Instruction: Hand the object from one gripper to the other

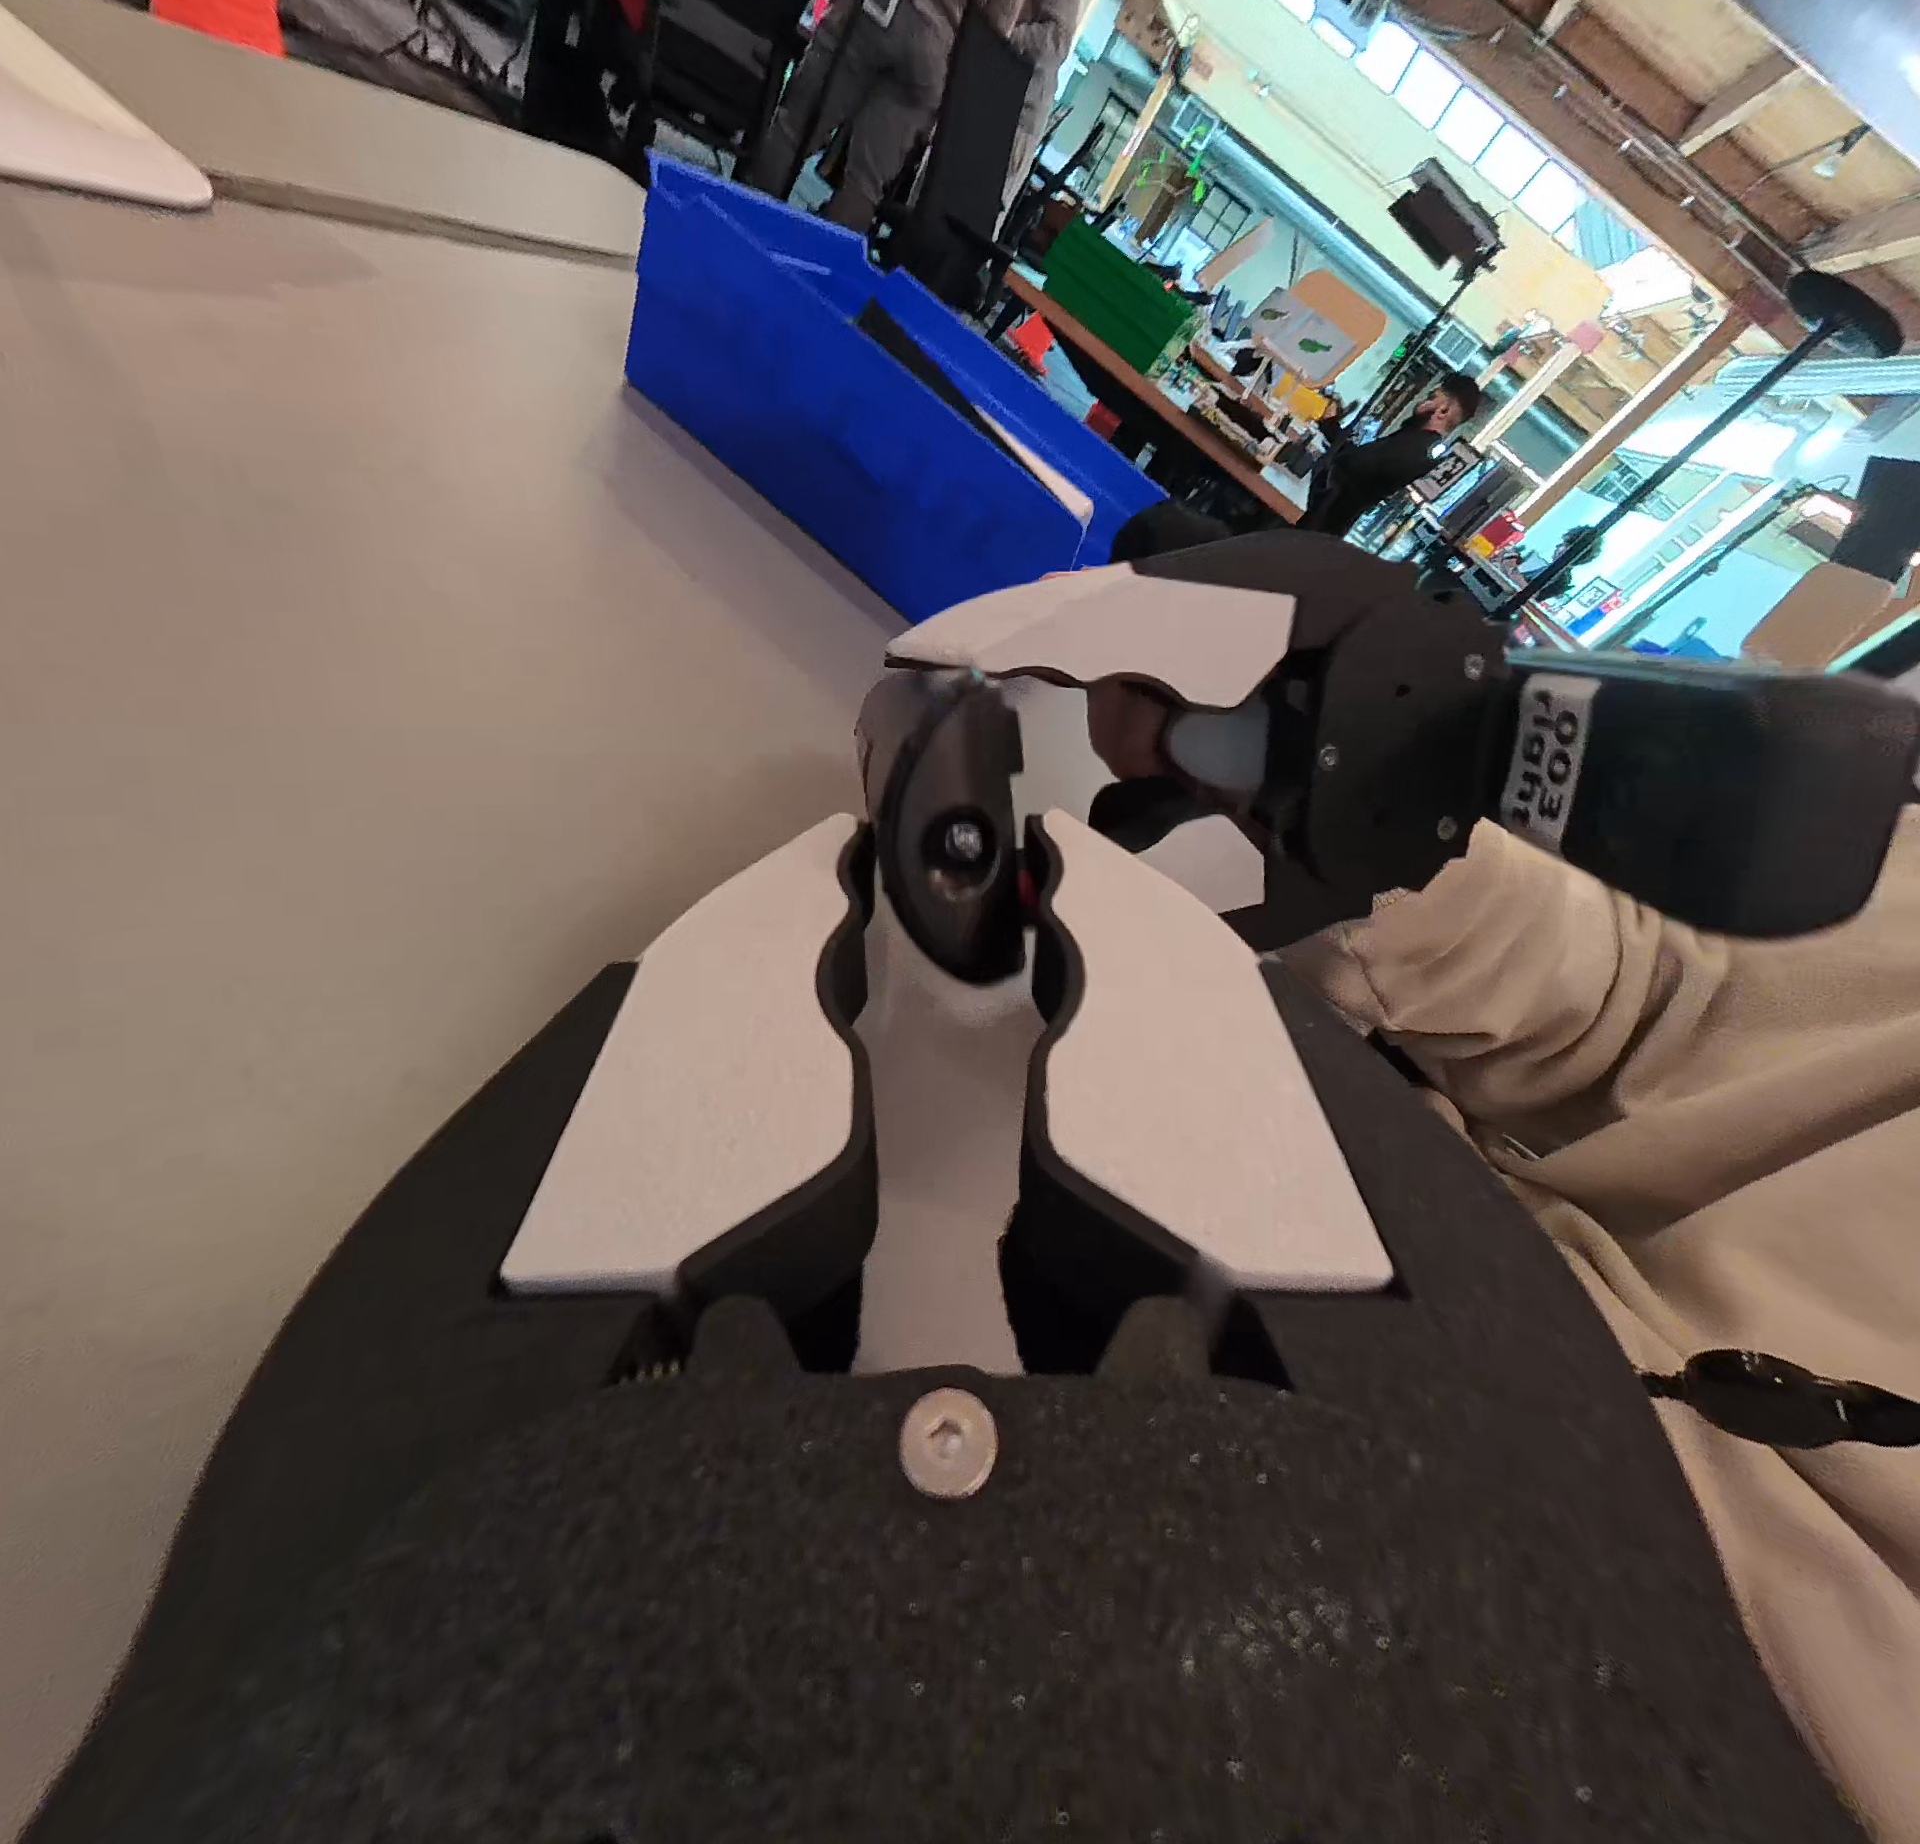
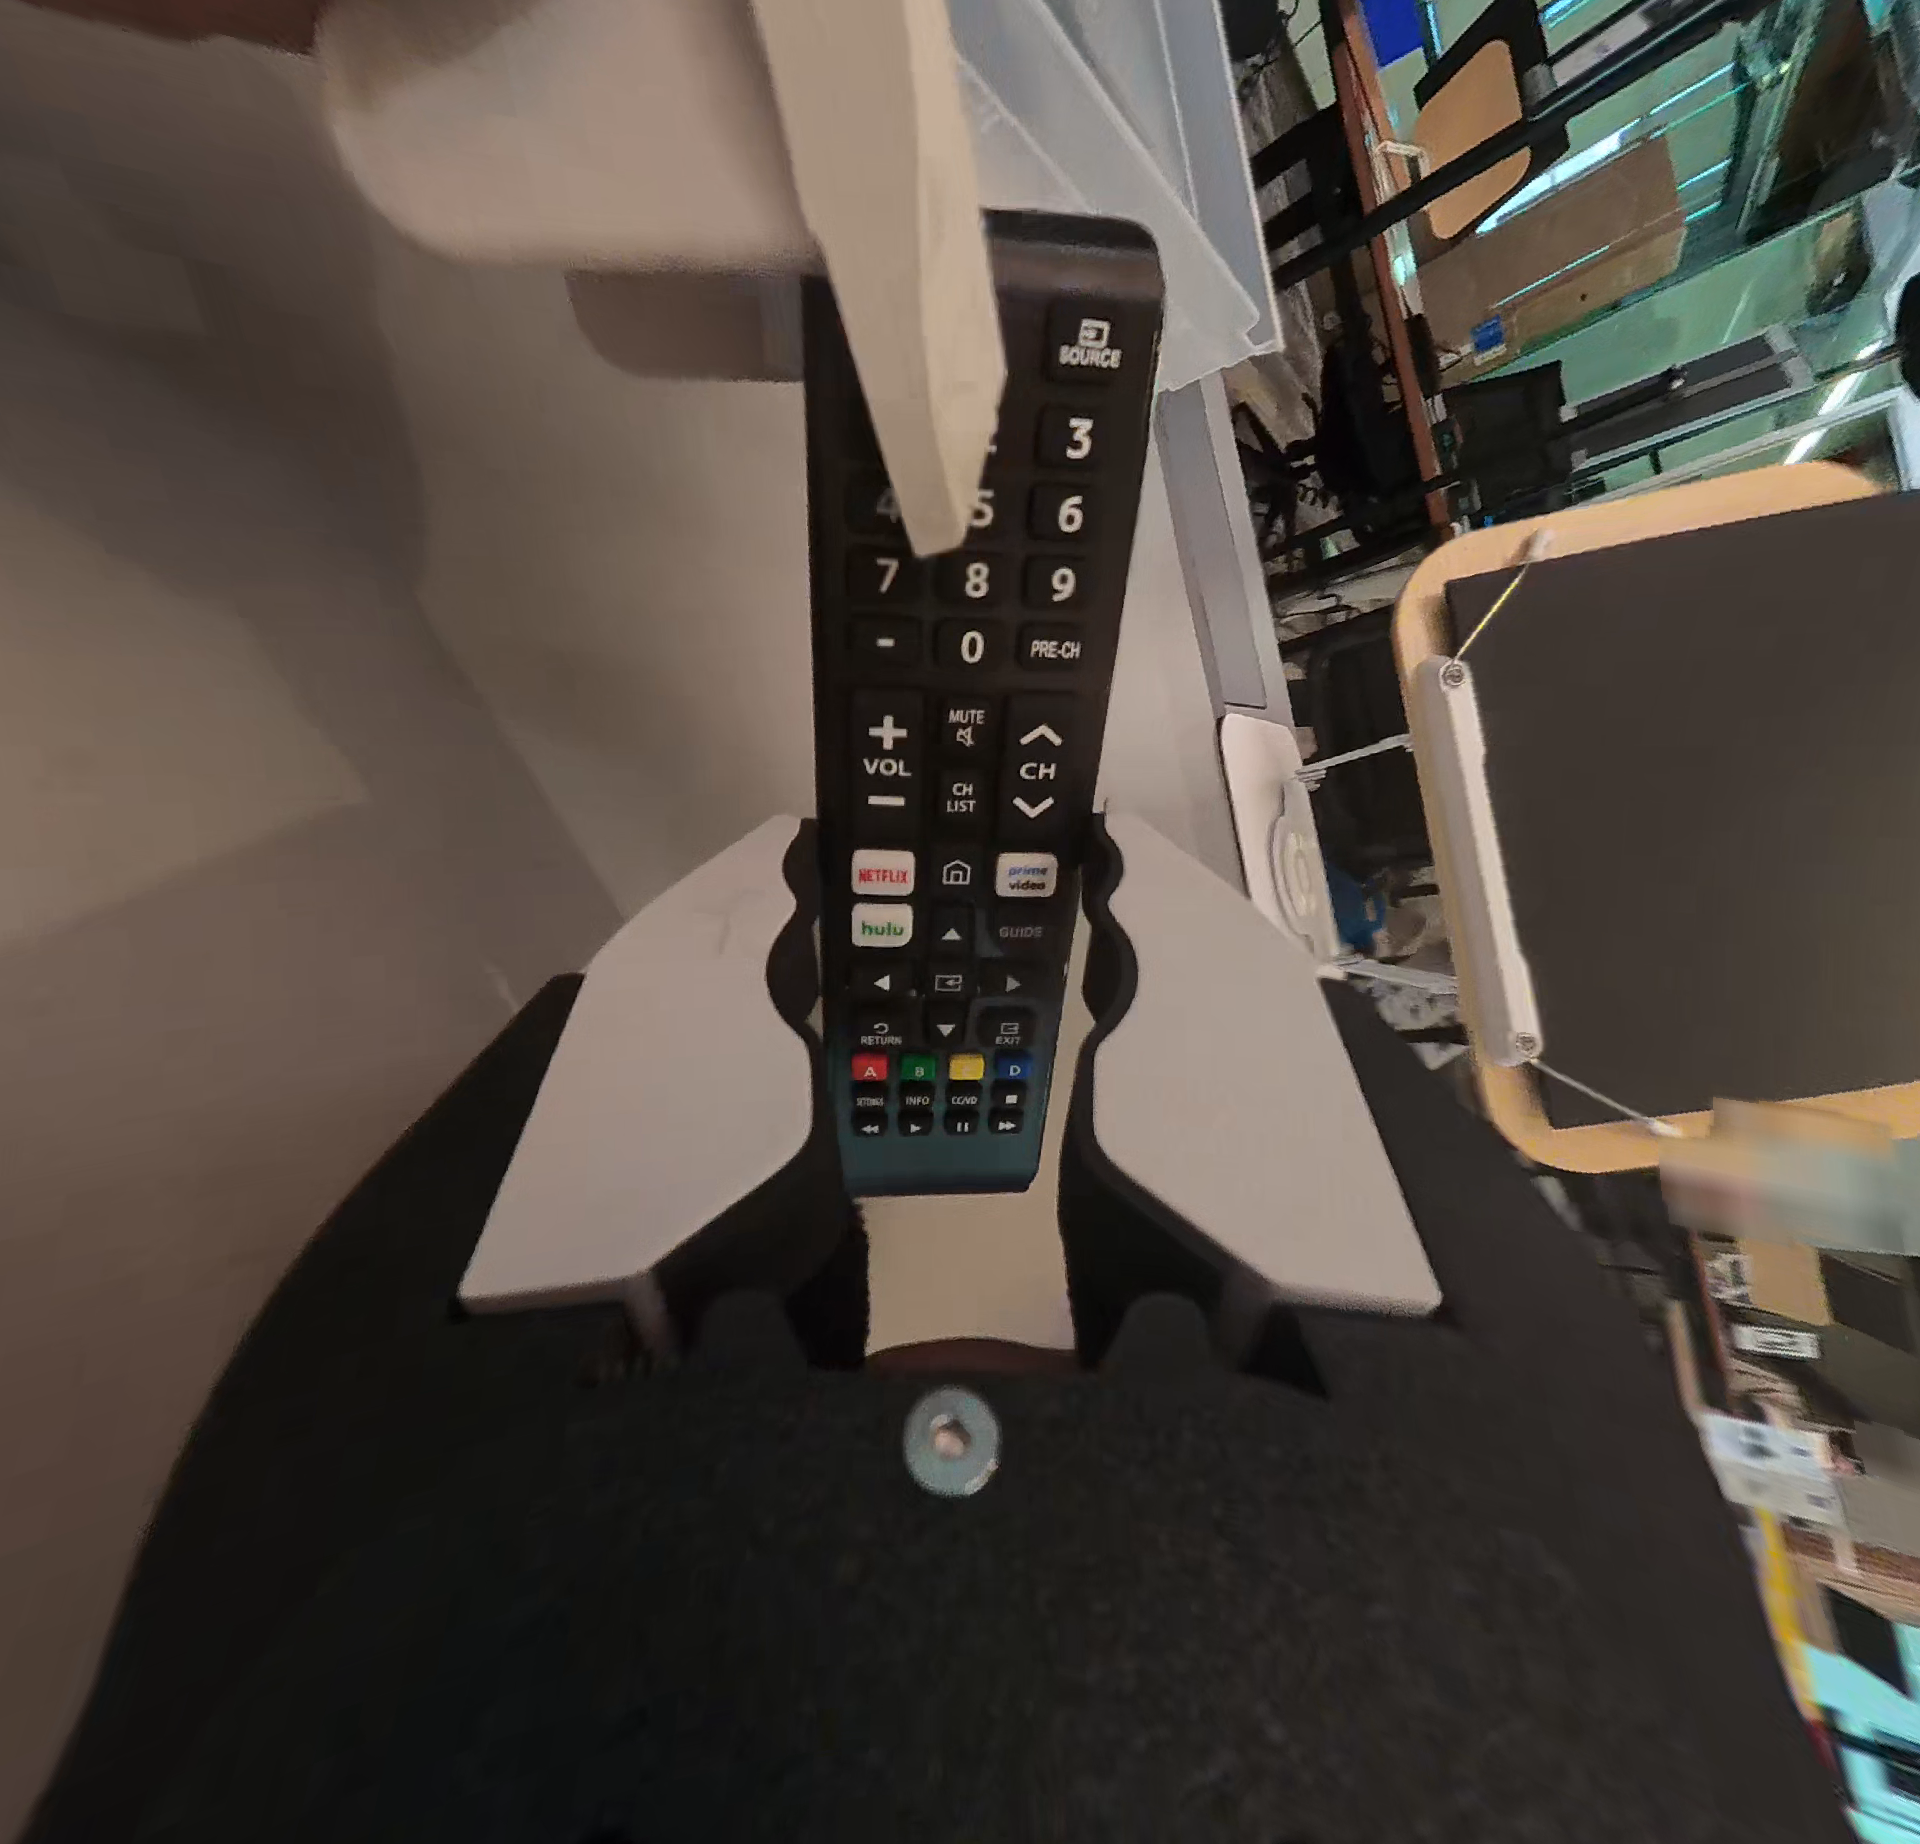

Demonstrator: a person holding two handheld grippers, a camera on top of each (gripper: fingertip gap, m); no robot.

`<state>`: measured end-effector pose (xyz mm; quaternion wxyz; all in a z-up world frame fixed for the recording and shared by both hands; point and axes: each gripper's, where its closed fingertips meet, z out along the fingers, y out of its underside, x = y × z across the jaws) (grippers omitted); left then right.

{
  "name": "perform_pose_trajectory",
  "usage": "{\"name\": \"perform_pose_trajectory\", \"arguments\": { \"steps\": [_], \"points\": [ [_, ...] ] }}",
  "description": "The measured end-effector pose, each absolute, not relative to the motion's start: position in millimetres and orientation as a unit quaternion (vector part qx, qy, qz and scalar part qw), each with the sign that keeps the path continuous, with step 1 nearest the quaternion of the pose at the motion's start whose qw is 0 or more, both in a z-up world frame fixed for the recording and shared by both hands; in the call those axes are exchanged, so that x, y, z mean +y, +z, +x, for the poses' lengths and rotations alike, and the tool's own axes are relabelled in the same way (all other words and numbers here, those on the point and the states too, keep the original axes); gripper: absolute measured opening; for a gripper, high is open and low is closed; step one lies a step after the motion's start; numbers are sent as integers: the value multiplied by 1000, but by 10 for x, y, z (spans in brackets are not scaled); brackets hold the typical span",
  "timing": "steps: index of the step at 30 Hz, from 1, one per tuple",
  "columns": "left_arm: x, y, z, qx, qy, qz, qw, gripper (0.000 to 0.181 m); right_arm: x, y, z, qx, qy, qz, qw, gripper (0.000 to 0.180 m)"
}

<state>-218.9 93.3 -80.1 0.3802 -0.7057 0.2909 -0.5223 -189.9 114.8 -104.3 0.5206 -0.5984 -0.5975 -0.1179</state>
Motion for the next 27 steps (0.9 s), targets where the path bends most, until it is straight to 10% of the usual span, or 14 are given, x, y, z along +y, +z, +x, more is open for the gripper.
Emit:
{"name": "perform_pose_trajectory", "arguments": {
  "steps": [6,15,27],
  "points": [
    [1145,-531,-2494,260,-459,-678,512,67,1361,-788,-1564,-503,-32,-655,562,49],
    [1373,-749,-2588,271,-288,-730,556,71,1824,39,-343,-274,40,-739,614,48],
    [1492,-872,-2697,264,-186,-758,566,73,2458,-498,1438,-1,9,-946,323,48]
  ]
}}
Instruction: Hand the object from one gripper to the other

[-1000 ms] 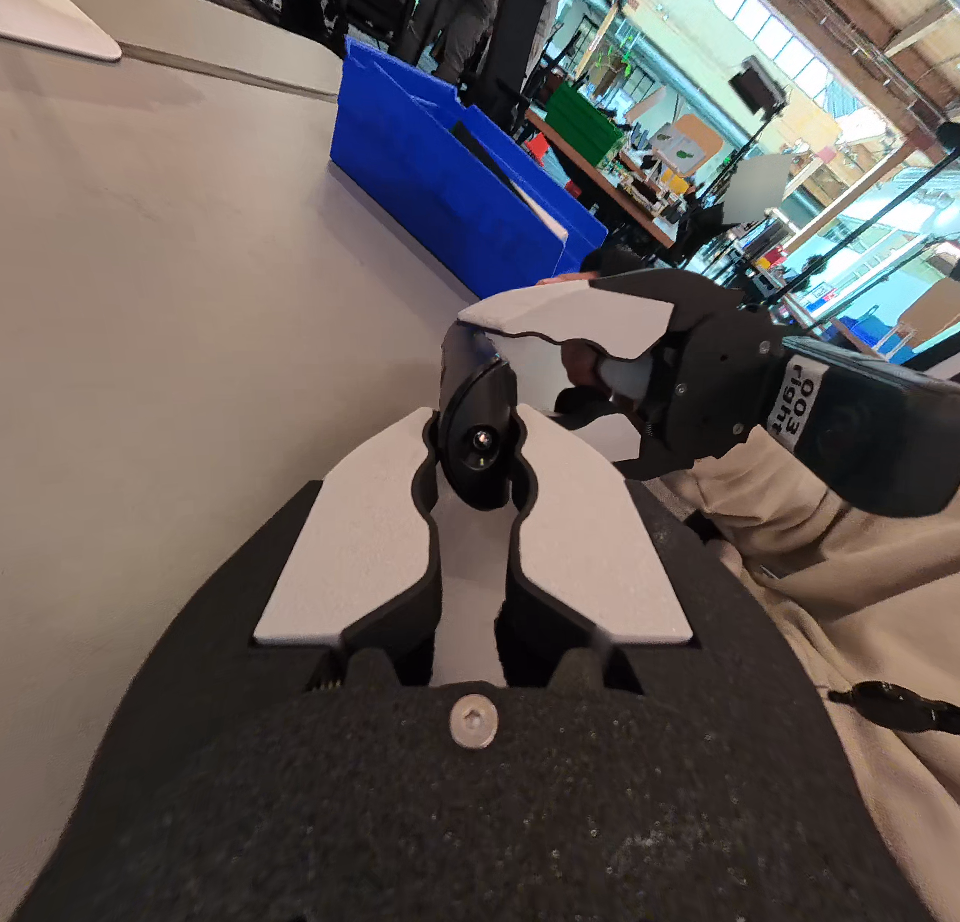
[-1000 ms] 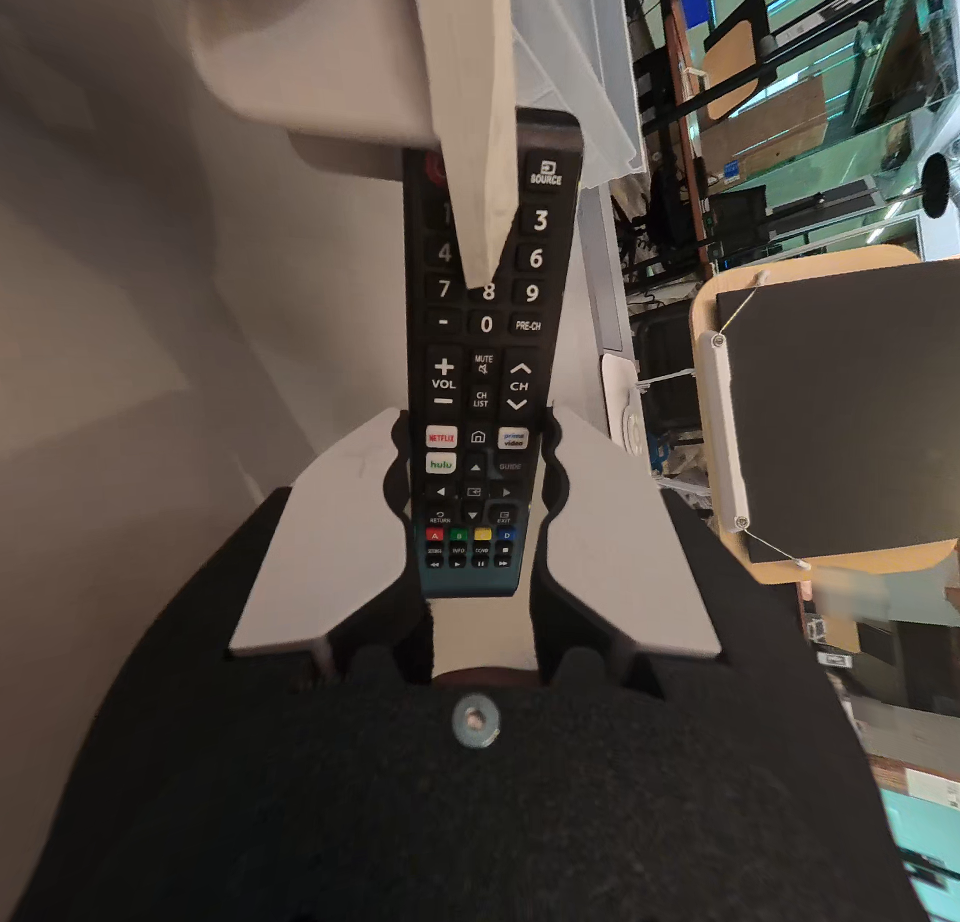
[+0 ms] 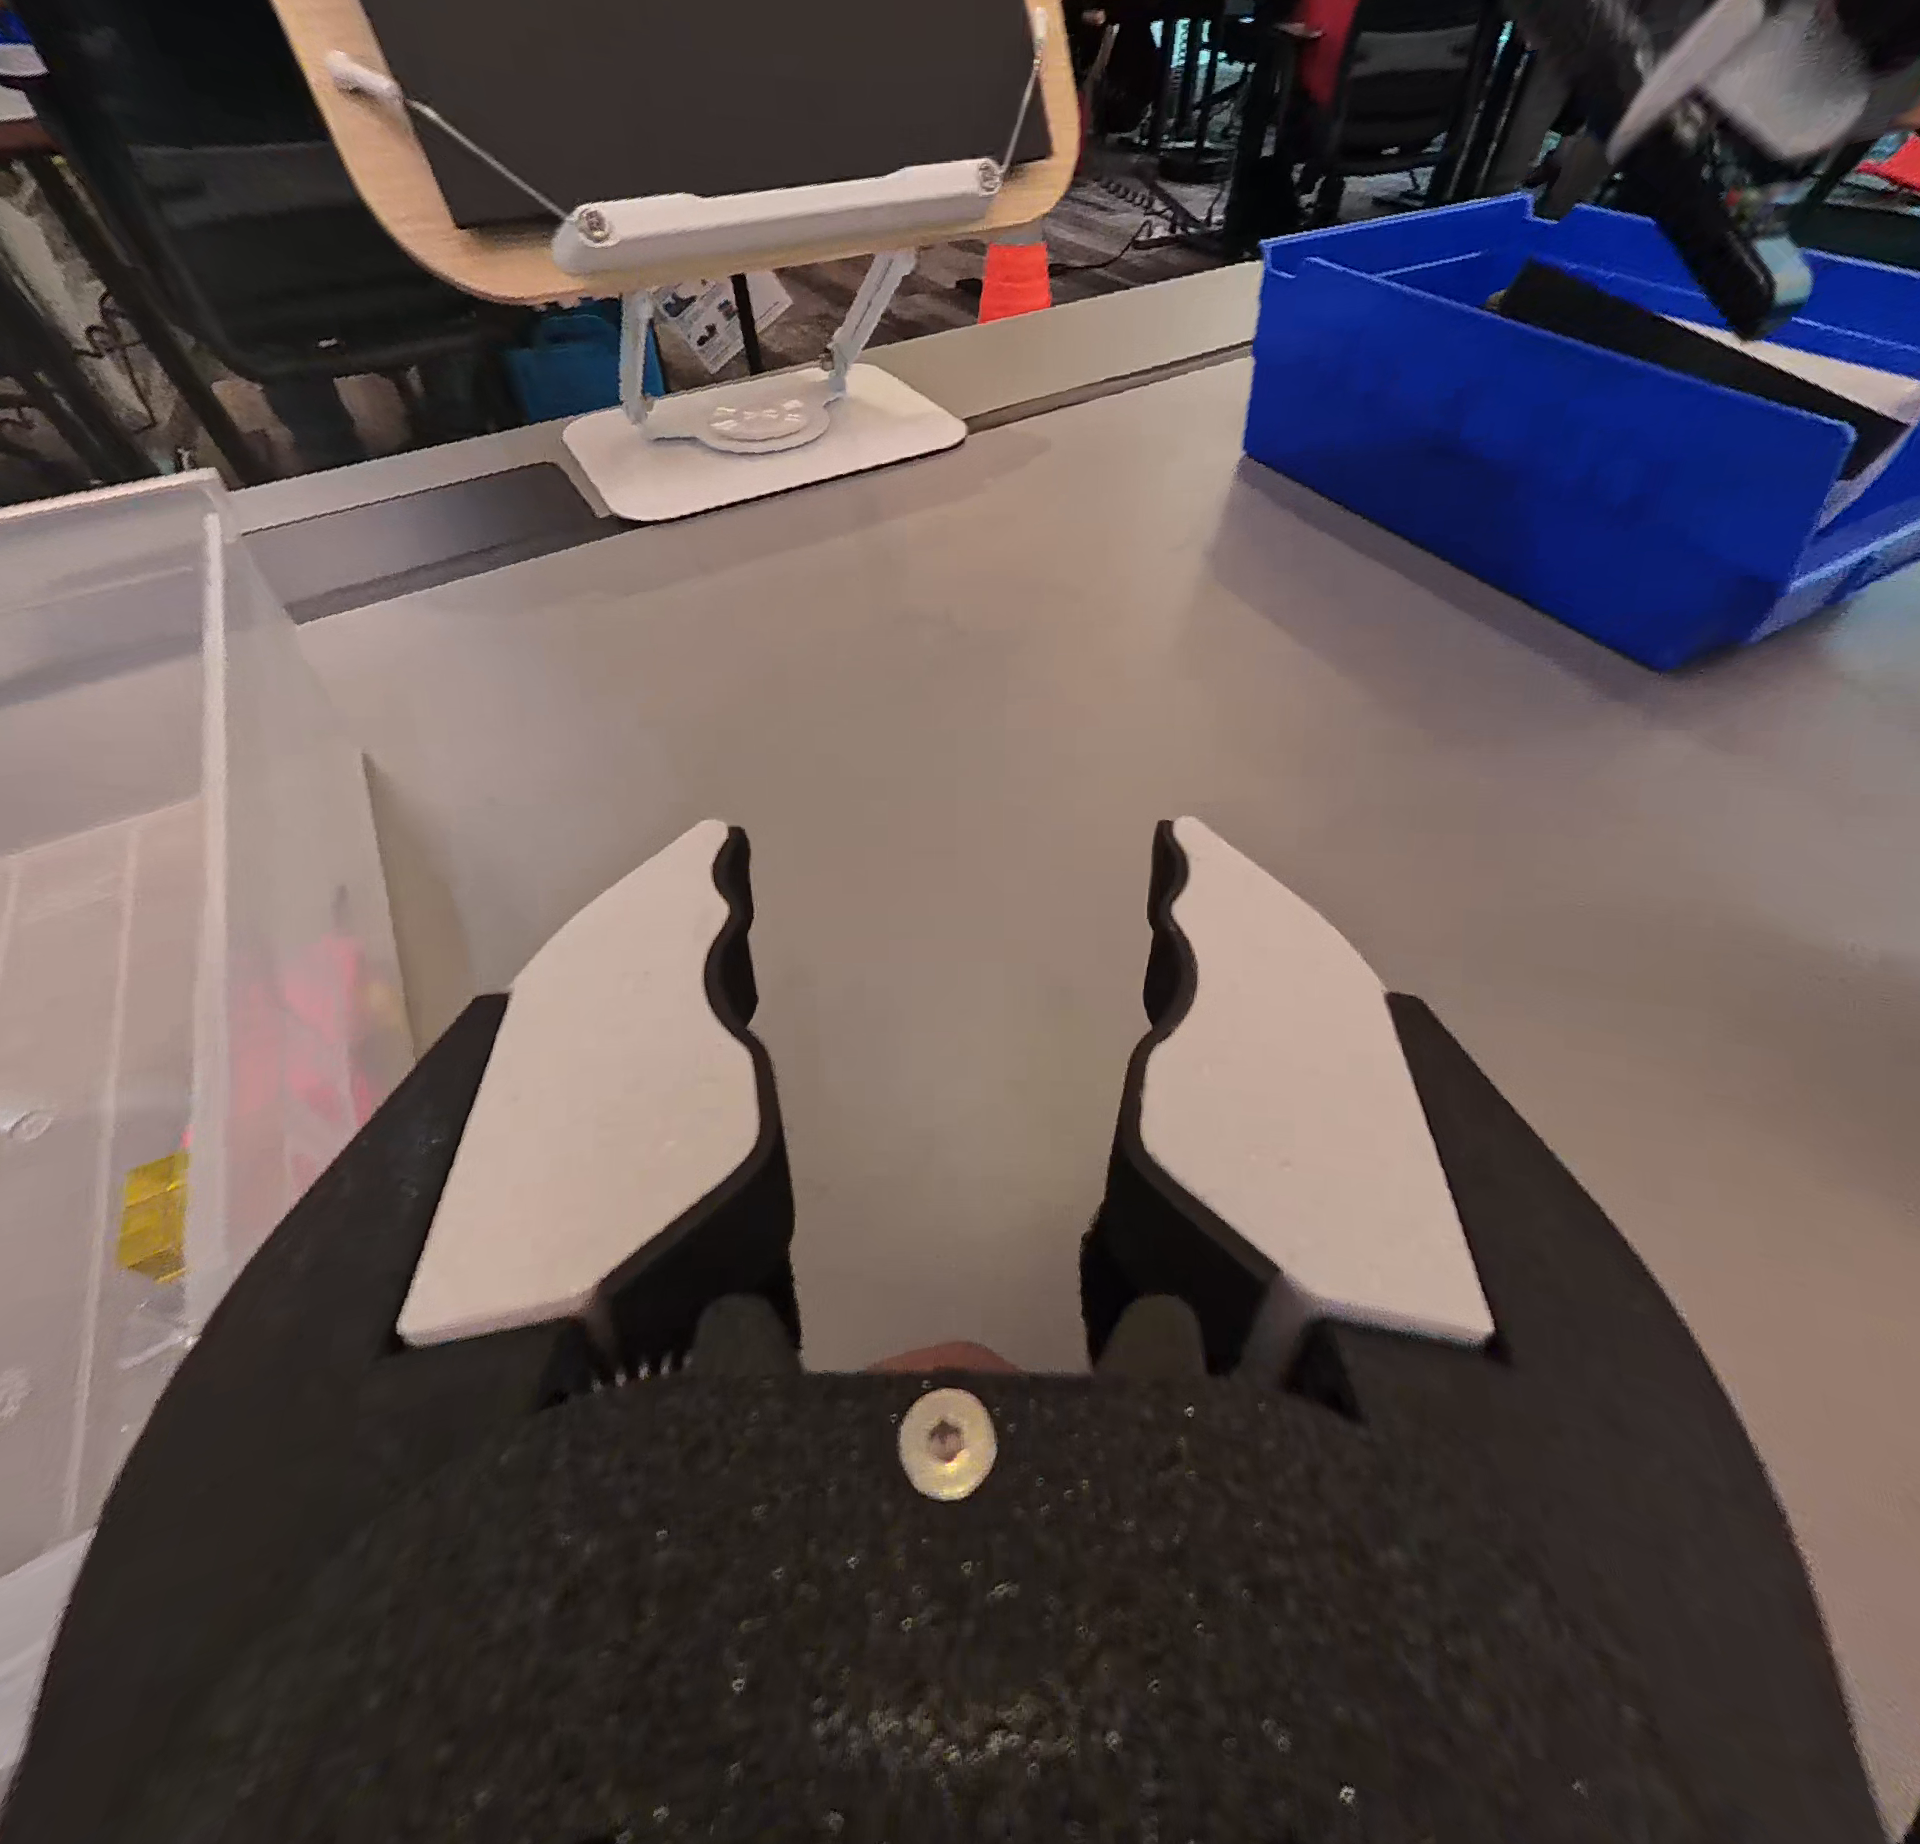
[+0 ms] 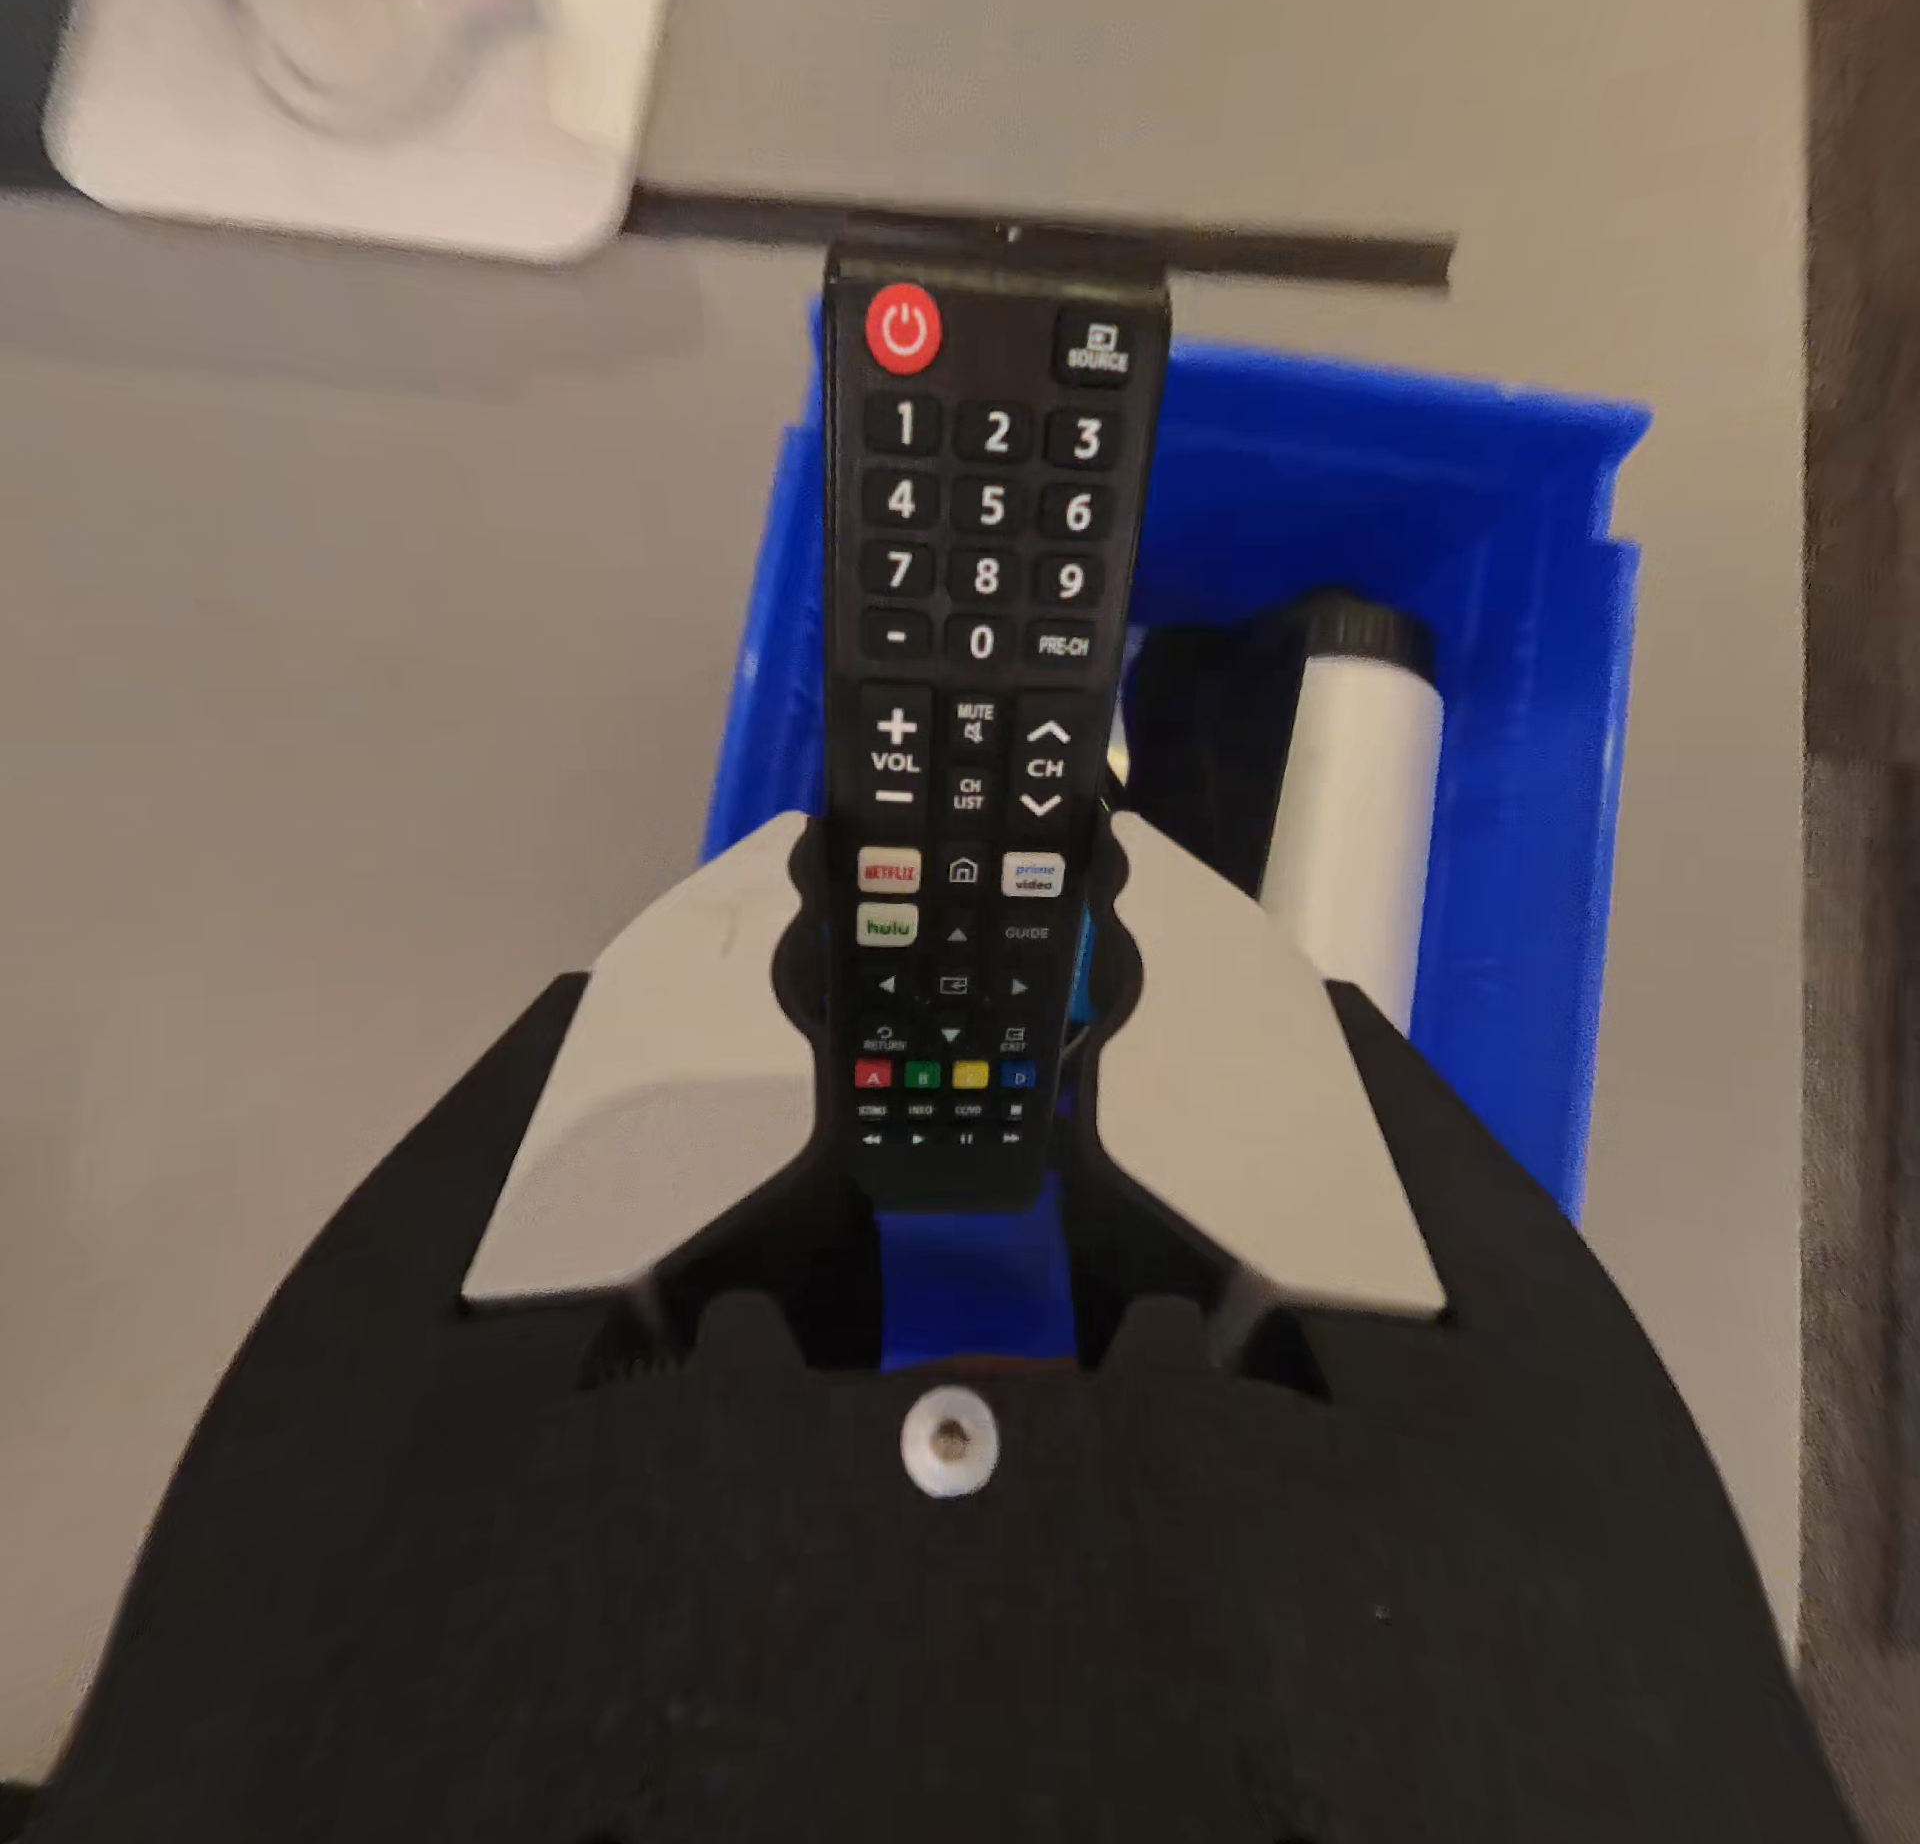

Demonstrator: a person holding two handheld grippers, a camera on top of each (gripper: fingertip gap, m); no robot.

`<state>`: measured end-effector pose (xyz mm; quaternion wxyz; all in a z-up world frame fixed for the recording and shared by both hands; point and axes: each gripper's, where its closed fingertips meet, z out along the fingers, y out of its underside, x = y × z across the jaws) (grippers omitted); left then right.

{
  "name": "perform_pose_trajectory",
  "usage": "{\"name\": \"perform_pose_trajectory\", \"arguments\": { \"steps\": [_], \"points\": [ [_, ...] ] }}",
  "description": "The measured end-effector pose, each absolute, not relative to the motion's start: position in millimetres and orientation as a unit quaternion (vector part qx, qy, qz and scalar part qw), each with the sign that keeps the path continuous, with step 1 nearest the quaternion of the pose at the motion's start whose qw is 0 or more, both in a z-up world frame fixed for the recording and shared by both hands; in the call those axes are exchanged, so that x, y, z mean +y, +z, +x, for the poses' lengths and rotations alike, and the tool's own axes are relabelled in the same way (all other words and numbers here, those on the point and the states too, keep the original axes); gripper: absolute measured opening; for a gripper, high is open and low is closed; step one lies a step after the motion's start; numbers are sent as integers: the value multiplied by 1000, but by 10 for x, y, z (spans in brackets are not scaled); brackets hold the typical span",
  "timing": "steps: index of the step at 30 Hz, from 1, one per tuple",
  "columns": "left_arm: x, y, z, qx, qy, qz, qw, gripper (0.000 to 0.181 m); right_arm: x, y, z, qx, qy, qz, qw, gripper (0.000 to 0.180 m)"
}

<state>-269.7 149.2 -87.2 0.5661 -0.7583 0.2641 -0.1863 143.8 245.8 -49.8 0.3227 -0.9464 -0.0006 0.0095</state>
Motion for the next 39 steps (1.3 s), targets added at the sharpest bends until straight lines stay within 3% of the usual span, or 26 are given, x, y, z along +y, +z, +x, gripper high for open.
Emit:
{"name": "perform_pose_trajectory", "arguments": {
  "steps": [9,17,19,21,25,28,32,34,37,39],
  "points": [
    [1528,-883,-2838,237,-170,-771,567,69,2488,-1328,1669,17,-6,-988,153,49],
    [1488,-859,-2787,251,-166,-764,571,68,2526,-1470,1701,0,-12,-988,155,52],
    [1477,-862,-2775,251,-169,-765,568,68,2548,-1440,1652,-16,2,-984,177,67],
    [1470,-856,-2776,249,-170,-765,569,68,2583,-1239,1605,-13,17,-971,239,65],
    [1461,-857,-2780,249,-173,-765,569,68,2449,-363,1164,-53,78,-890,446,70],
    [1451,-880,-2732,254,-185,-765,562,69,1972,147,280,-165,192,-779,574,66],
    [1406,-890,-2580,275,-203,-759,555,74,1206,-315,-795,-263,311,-725,556,60],
    [1321,-834,-2442,294,-231,-743,556,76,879,-675,-1223,-300,360,-707,530,68],
    [1147,-782,-2264,320,-281,-726,541,76,658,-1064,-1483,-359,340,-705,509,65],
    [1063,-744,-2211,316,-318,-721,528,75,680,-1042,-1495,-379,315,-696,522,65]
  ]
}}
